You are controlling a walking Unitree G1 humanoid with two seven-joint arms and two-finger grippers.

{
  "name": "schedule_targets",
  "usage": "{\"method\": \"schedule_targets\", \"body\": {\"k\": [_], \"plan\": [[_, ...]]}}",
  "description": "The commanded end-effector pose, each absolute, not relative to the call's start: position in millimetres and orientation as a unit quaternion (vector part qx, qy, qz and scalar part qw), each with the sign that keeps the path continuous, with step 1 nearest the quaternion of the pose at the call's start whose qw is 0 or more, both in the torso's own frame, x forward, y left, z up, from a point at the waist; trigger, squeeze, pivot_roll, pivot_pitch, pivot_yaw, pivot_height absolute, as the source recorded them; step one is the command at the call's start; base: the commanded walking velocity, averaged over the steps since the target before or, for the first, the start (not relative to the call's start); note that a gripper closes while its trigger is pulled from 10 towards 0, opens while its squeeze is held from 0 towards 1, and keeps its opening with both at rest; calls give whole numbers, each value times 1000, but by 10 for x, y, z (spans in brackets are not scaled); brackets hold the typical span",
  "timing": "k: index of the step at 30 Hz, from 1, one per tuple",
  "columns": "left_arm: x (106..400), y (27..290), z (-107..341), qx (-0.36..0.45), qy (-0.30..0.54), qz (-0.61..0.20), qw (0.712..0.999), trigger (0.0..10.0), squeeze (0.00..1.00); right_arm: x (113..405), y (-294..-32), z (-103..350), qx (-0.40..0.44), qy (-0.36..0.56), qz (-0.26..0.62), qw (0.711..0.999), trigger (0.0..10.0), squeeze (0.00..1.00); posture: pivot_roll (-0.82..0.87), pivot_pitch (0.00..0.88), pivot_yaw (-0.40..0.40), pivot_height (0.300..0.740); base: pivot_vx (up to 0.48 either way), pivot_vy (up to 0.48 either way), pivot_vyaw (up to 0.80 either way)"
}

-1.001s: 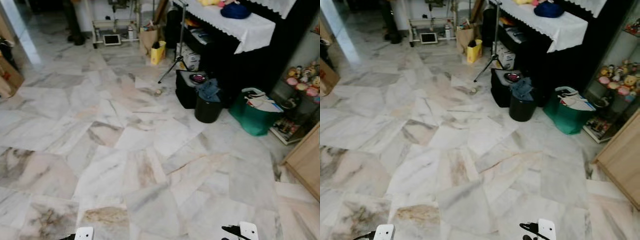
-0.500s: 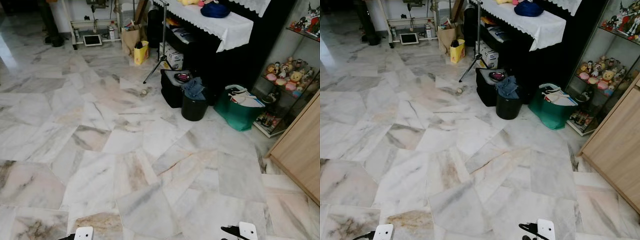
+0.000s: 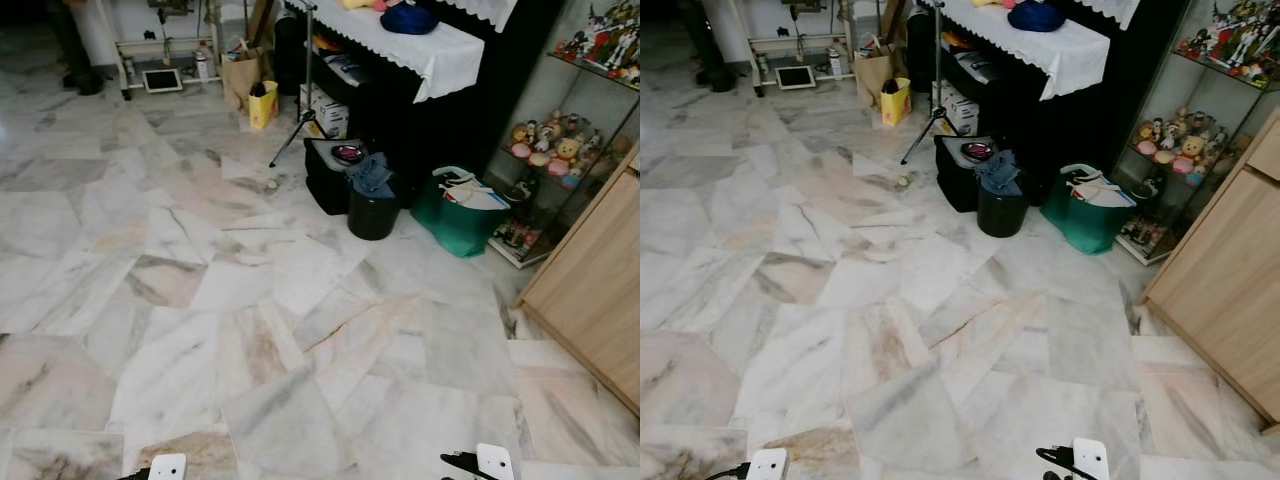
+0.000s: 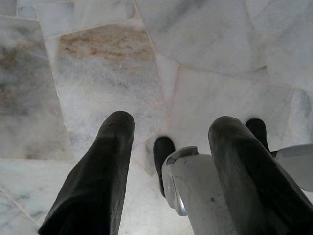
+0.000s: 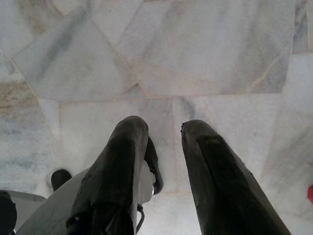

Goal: Hang keys on a hook

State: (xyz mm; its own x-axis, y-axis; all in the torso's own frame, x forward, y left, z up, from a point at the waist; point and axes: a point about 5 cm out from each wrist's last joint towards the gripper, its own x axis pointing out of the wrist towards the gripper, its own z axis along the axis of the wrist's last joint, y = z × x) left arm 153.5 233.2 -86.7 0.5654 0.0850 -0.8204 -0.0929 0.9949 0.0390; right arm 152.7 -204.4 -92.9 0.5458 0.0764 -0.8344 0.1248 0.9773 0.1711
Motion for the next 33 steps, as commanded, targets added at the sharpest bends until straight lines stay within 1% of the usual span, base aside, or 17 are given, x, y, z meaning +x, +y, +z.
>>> {"method": "schedule_targets", "body": {"k": [1, 5, 13, 18, 21, 33], "plan": [[1460, 2315, -904, -3, 478, 48, 877, 10000, 0, 1497, -2099, -931, 100, 481, -17, 871, 10000, 0, 55, 0, -68, 740, 0, 0, -669], [1452, 2308, -909, -3, 479, 47, 876, 10000, 0, 1496, -2101, -931, 99, 481, -16, 871, 10000, 0, 55, 0, -68, 740, 0, 0, -672], [1445, 2214, -932, 7, 482, 35, 875, 10000, 0, 1486, -2098, -934, 98, 482, -13, 870, 10000, 0, 55, 0, -70, 740, 0, 0, -670], [1462, 2141, -942, 8, 482, 29, 876, 10000, 0, 1486, -2092, -935, 99, 482, -12, 870, 10000, 0, 56, 0, -71, 740, 0, -387, -674], [1462, 2113, -947, 5, 482, 29, 876, 10000, 0, 1489, -2092, -934, 99, 482, -11, 870, 10000, 0, 57, 0, -73, 740, 0, 0, -671], [1412, 2121, -962, 5, 485, 29, 874, 10000, 0, 1492, -2095, -932, 99, 482, -10, 870, 10000, 0, 55, 0, -73, 740, 0, 0, -671]]}}
